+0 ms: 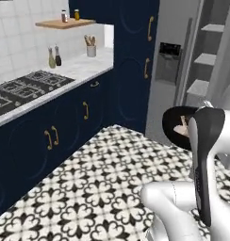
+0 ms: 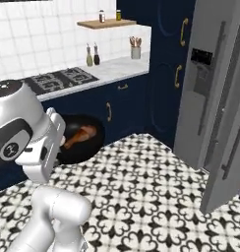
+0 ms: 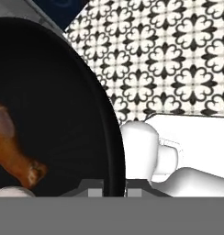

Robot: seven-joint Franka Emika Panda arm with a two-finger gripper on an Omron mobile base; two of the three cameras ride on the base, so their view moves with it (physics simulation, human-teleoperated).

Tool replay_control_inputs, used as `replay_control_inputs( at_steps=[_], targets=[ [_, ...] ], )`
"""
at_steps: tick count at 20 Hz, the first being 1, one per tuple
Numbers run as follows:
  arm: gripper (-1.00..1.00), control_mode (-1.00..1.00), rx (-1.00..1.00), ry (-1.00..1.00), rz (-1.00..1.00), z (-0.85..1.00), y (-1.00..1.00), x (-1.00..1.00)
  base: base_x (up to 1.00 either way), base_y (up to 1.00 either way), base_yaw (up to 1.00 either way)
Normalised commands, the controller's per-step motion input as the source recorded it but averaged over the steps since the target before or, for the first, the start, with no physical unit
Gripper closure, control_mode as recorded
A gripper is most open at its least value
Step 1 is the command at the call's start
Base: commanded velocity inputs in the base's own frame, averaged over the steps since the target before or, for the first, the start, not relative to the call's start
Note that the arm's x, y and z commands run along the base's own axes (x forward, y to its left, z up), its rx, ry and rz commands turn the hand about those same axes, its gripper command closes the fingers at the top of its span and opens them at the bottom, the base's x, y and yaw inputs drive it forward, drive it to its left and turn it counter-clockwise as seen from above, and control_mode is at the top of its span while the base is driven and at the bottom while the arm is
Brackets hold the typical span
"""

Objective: Pick the chicken drumstick and garlic from their plates and place them in the bowl. Then put the bowl in the fridge.

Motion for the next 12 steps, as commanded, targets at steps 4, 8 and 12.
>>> replay_control_inputs(
  at_steps=[4,8,12],
  targets=[
    [1.00,1.00,0.00,0.00,0.00,0.00,0.00,0.00,0.45,0.45,-0.88],
    [1.00,1.00,0.00,0.00,0.00,0.00,0.00,0.00,0.41,0.41,-0.89],
    [1.00,1.00,0.00,0.00,0.00,0.00,0.00,0.00,0.62,0.73,-0.74]
  ],
)
